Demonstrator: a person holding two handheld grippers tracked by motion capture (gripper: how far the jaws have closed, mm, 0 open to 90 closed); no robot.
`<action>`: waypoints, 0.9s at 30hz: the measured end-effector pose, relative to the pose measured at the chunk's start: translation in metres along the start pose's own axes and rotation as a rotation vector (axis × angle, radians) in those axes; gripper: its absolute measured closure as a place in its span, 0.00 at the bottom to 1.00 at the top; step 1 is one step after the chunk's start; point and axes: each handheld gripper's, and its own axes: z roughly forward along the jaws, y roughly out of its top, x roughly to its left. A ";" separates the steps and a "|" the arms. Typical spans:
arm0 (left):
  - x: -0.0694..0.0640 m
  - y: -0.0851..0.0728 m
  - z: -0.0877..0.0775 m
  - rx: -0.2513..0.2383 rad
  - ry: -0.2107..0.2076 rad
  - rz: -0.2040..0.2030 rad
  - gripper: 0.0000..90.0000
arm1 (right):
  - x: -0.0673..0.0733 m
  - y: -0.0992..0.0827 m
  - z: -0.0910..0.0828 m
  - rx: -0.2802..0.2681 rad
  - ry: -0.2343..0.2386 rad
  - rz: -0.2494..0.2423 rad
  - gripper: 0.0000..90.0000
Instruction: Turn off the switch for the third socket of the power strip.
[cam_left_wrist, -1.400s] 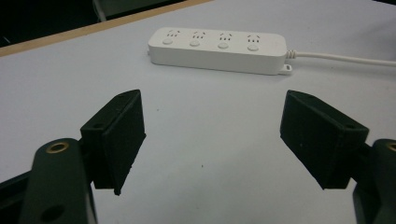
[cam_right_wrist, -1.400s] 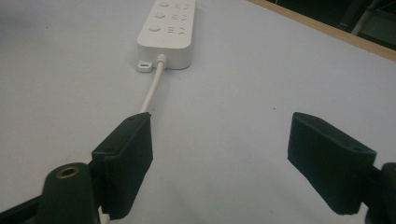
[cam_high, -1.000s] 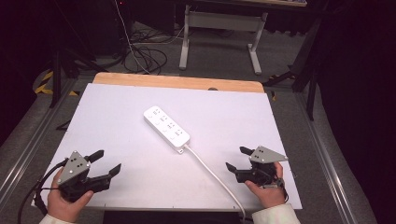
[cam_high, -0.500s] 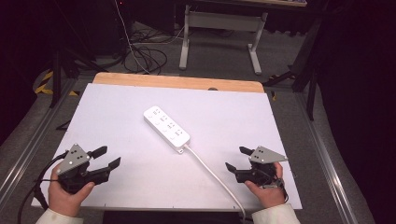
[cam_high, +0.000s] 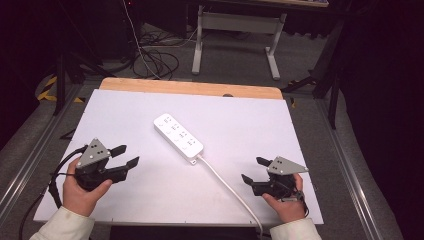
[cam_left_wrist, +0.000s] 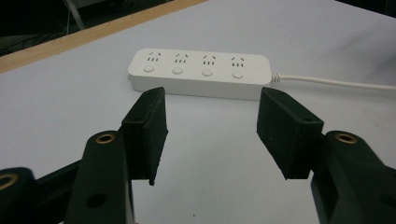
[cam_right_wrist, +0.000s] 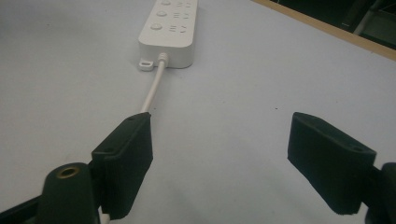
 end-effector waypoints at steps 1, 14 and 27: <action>0.000 0.003 0.001 0.004 0.000 0.005 0.48 | 0.000 0.000 0.000 0.000 0.001 -0.001 0.25; 0.007 0.030 0.021 0.039 -0.012 0.021 0.49 | 0.001 -0.001 0.001 0.001 0.007 -0.003 0.25; 0.019 0.047 0.039 0.065 -0.030 -0.004 0.52 | 0.002 -0.001 0.003 0.008 0.014 -0.007 0.25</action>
